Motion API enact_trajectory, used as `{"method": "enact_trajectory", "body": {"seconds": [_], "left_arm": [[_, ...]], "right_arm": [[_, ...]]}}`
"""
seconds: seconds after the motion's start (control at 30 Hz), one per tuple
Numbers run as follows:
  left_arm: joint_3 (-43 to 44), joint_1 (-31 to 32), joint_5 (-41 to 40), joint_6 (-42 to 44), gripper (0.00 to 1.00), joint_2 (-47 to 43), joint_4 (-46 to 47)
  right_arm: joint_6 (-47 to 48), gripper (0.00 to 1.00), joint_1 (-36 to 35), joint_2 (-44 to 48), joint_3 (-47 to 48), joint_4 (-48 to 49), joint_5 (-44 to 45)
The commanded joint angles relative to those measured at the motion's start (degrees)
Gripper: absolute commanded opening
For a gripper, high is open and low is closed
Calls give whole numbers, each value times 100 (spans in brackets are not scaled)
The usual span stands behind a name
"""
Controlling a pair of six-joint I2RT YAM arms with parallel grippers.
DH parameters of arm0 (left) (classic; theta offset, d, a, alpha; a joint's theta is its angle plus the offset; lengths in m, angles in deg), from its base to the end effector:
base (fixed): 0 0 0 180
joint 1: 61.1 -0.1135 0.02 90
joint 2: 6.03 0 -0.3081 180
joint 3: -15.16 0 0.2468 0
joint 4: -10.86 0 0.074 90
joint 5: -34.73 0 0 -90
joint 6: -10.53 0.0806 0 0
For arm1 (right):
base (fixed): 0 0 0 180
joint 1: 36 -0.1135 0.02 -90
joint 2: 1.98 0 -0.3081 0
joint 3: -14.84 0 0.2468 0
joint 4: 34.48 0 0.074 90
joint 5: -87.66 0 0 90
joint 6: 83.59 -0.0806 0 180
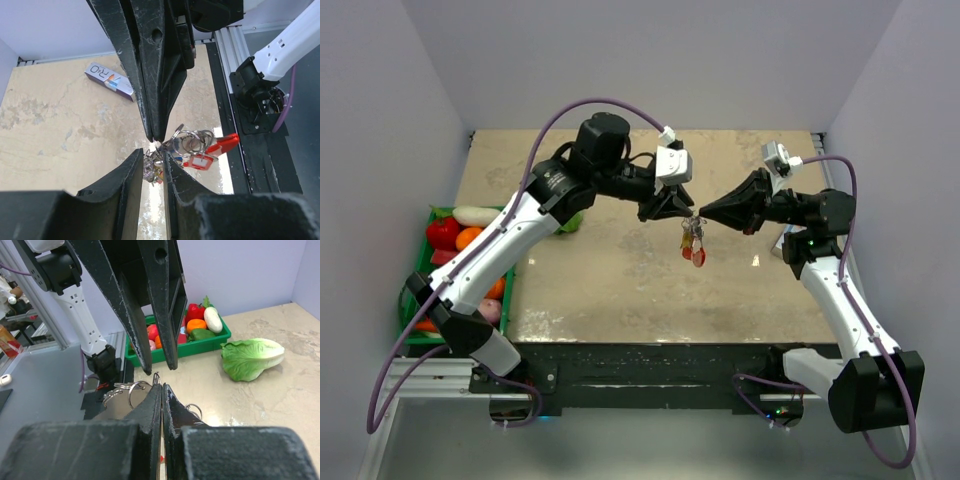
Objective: Remove the keys from the keyring
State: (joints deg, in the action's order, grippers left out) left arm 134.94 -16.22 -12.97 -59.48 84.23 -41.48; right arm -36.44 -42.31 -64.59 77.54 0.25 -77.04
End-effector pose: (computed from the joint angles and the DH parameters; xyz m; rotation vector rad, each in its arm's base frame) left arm 0.2163 -0.2920 0.4914 1.4540 1.3633 -1.0056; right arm 0.1935 0.0996 0.4418 -0.9459 1.2403 1.3131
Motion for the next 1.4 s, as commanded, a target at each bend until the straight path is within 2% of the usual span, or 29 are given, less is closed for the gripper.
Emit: {"method": "enact_trajectory", "body": {"seconds": [0.0,0.27,0.47,0.67,0.73,0.87,1.0,1.27,1.37], "left_arm": [[-24,-50,383,-144,27,-17,82],[-51,-50,612,-144,25,-8,21],[-121,-50,481,-83,26,0,-41],[-297,-67,156,-206,29,-96,293],[-305,-67,155,-214,34,-53,275],[-367,-76,287,-232,34,-35,319],[-341,-120,489,-399,33,-79,486],[-384,-138,630,-399,20,-43,469],[-411,-138,630,-382,19,-52,460]], "right_arm": [[-83,0,15,109,341,323,34],[40,0,24,117,332,227,60],[66,0,24,108,367,183,60],[180,0,15,109,359,86,52],[181,0,15,117,367,60,43],[347,0,24,126,402,-150,43],[926,0,24,126,473,-843,25],[937,0,15,126,499,-854,69],[849,0,24,126,491,-732,78]]}}
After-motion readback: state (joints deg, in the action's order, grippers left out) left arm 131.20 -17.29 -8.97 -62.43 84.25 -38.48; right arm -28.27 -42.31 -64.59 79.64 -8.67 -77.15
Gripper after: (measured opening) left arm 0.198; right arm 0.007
